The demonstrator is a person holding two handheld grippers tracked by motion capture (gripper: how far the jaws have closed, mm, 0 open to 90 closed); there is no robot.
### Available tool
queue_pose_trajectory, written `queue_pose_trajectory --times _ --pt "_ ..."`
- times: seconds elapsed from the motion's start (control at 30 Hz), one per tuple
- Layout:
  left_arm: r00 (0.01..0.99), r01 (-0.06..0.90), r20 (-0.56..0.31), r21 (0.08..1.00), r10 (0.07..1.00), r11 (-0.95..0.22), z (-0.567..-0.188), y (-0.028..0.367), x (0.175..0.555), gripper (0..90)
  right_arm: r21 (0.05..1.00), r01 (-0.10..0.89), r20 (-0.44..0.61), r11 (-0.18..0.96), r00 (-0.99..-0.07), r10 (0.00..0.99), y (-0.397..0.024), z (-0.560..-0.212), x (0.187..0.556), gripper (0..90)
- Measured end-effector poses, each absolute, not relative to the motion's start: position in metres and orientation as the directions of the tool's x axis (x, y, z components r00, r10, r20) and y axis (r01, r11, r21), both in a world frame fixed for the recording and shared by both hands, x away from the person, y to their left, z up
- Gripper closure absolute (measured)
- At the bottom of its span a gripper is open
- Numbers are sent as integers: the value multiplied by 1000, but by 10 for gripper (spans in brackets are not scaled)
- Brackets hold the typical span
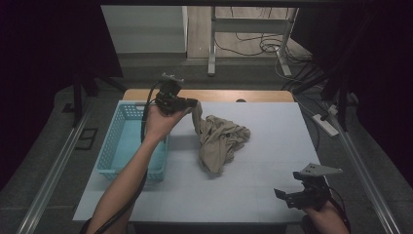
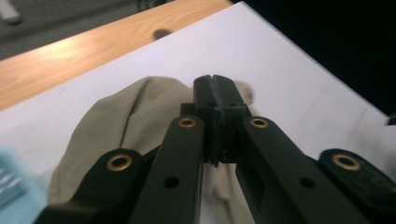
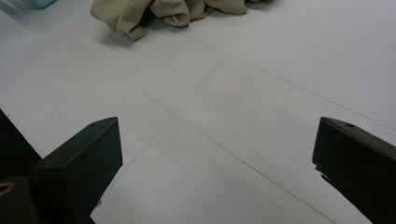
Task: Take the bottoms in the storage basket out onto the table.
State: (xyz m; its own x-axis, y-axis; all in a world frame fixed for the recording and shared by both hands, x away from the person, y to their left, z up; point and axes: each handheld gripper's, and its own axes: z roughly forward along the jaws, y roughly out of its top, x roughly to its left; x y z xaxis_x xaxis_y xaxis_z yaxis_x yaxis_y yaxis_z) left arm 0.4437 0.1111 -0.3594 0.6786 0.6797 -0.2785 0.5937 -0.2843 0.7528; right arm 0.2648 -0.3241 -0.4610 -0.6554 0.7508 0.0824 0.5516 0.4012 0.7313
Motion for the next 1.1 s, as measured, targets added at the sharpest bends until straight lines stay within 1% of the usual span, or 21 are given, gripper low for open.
queue_pose_trajectory --times 0.03,0.07,0.13,0.27,0.33,0.37,0.4,0.43,0.47,0.5,0.57,0.6,0.63,0.67,0.77,0.8,0.93,0.97,1.03,1.07,1.1 --pt "679 594 -279 753 680 -284 -359 111 444 894 731 552 82 401 -655 751 -324 -461 265 19" --pt "696 589 -313 764 646 -264 -353 102 445 894 731 551 82 403 -657 749 -324 -461 265 19" --pt "701 589 -326 766 634 -257 -350 97 446 894 731 552 84 401 -656 750 -325 -461 265 19" --pt "730 569 -295 762 617 -309 -345 75 447 894 734 551 87 397 -656 750 -325 -461 264 19" --pt "732 565 -283 760 620 -320 -346 74 446 894 735 550 87 397 -656 750 -325 -461 264 19" --pt "731 563 -267 756 628 -333 -349 73 446 893 736 550 85 395 -655 751 -325 -461 264 19" --pt "720 557 -213 745 661 -367 -355 75 446 892 737 548 86 394 -655 751 -325 -461 263 19" --pt "720 557 -213 745 661 -367 -355 75 446 890 737 548 86 394 -655 751 -325 -461 263 19" --pt "692 573 -194 733 695 -366 -364 85 448 862 739 546 84 394 -655 751 -326 -461 263 19" --pt "692 573 -194 733 695 -366 -364 85 448 787 737 548 86 395 -656 750 -326 -460 263 19" --pt "655 611 -216 715 724 -339 -375 101 451 630 738 548 87 393 -655 751 -326 -461 263 19" --pt "632 625 -206 705 747 -335 -380 109 451 630 736 551 88 394 -655 751 -326 -461 264 19" --pt "590 649 -178 685 788 -331 -392 125 450 574 735 552 89 393 -654 752 -326 -461 264 19" --pt "569 665 -176 674 803 -323 -398 133 449 522 733 553 89 396 -655 750 -326 -461 264 19" --pt "535 694 -181 651 825 -307 -410 146 447 485 732 553 86 399 -655 751 -325 -461 264 19" --pt "521 705 -176 640 835 -305 -416 151 445 439 730 553 82 402 -655 751 -324 -461 264 19" --pt "485 734 -121 595 866 -327 -439 162 439 420 725 555 80 408 -656 751 -323 -461 264 19" --pt "482 745 -126 580 867 -330 -444 164 438 436 724 555 79 409 -656 751 -323 -461 264 19" --pt "471 768 -149 554 869 -322 -451 167 438 552 722 557 79 410 -656 751 -323 -461 265 19" --pt "455 774 -130 547 881 -319 -453 167 437 703 722 558 80 409 -655 752 -323 -461 265 19" --pt "451 774 -135 552 882 -311 -453 169 436 703 722 558 80 409 -655 752 -323 -461 265 19"
